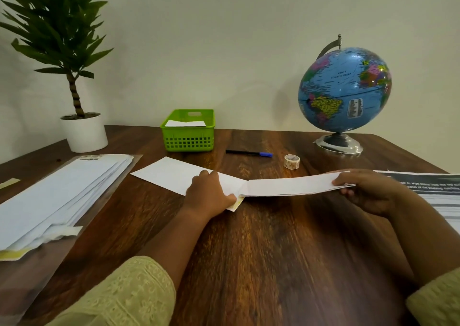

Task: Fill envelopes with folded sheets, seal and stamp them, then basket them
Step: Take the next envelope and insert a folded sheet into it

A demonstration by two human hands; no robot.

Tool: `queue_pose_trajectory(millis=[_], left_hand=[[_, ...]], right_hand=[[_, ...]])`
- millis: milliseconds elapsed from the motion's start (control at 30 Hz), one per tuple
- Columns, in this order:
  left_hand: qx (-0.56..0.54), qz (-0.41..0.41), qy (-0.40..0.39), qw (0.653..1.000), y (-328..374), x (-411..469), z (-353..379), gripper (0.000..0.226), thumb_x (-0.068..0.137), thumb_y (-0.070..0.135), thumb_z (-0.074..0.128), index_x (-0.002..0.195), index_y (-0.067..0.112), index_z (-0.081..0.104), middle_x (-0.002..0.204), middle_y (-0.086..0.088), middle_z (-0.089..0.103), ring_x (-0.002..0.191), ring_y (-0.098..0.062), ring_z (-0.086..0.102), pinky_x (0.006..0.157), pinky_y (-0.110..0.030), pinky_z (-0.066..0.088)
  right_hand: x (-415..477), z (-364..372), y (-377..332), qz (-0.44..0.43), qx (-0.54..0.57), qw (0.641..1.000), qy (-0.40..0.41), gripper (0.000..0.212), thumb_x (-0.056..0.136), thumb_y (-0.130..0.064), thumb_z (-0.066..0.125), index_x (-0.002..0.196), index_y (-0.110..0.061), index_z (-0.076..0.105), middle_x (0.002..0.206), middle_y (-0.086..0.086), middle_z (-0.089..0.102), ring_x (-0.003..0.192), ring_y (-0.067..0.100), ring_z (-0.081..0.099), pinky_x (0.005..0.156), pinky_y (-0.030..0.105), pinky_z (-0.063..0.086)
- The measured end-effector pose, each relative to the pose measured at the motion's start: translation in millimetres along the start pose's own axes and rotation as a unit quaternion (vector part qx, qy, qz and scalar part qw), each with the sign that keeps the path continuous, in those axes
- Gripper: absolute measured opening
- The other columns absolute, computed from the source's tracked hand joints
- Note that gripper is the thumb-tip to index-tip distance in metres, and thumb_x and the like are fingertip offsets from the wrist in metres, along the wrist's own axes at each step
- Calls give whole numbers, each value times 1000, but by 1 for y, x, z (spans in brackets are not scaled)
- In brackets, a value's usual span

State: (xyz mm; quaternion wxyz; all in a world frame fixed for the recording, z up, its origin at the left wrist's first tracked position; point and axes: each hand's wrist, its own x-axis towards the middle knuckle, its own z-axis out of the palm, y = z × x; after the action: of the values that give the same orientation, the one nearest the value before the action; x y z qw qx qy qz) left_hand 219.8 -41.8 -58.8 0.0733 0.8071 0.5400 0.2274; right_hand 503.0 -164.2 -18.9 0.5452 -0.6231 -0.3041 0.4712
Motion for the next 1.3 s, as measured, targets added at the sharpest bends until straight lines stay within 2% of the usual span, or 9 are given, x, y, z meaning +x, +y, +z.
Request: queue_pose_trajectory(millis=[200,333,533,633,733,1033,1133,1200,1300], left_hand=[[27,63,22,997,0,-5,-3,43,83,29,61,121,10,53,114,-11,63,100,-24,61,80,-26,48],[32,92,37,995,3,-7,-5,23,87,20,57,108,11,55,103,-11,66,86,-22,62,69,-24,45],[0,108,90,990,3,-6,-8,11,86,14,58,97,15,57,88,-8,68,64,-11,47,51,-14,28],[2,117,103,988,1,-7,-8,7,87,12,57,92,17,58,86,-6,68,63,-10,46,49,-12,24],[20,150,101,983,2,-8,-7,8,88,15,57,88,19,63,91,-4,68,67,-9,47,59,-13,31],[95,247,104,959,13,-15,-5,20,87,25,59,104,22,70,94,-2,65,79,-18,63,61,-22,35],[80,248,100,960,15,-15,-3,23,87,25,59,107,21,70,98,-3,66,82,-18,63,64,-19,35],[72,245,91,962,17,-15,-1,24,87,25,59,108,20,69,100,-3,67,83,-19,63,67,-18,34],[70,221,86,969,19,-15,0,24,88,26,58,107,19,70,102,-2,67,85,-18,63,70,-17,38]], right_hand=[[-4,0,-2,7,-3,1000,0,12,86,3,51,86,3,63,68,16,65,35,10,52,31,11,39],[-4,7,0,19,-16,1000,-12,12,86,3,50,87,5,62,65,16,64,35,11,52,31,10,39],[-8,10,-3,32,-65,996,-58,17,87,3,46,95,5,61,68,17,64,33,9,47,30,10,36],[-10,7,-5,29,-73,994,-76,19,89,3,44,95,5,61,62,16,66,30,10,43,28,10,33],[-10,8,-5,35,-82,993,-77,19,89,1,44,96,6,61,65,17,65,30,9,41,29,10,33],[-11,9,-12,37,28,998,-51,19,88,0,46,98,10,57,52,13,62,32,9,51,29,10,39],[-14,14,-12,29,18,997,-72,21,89,1,46,103,4,62,71,19,68,40,11,57,34,12,44],[-15,32,-6,32,-10,994,-108,23,88,2,49,108,-1,61,91,22,68,53,15,65,40,16,50],[-13,69,8,24,-30,993,-114,27,86,5,54,112,-3,57,103,19,62,76,24,67,48,23,55]])
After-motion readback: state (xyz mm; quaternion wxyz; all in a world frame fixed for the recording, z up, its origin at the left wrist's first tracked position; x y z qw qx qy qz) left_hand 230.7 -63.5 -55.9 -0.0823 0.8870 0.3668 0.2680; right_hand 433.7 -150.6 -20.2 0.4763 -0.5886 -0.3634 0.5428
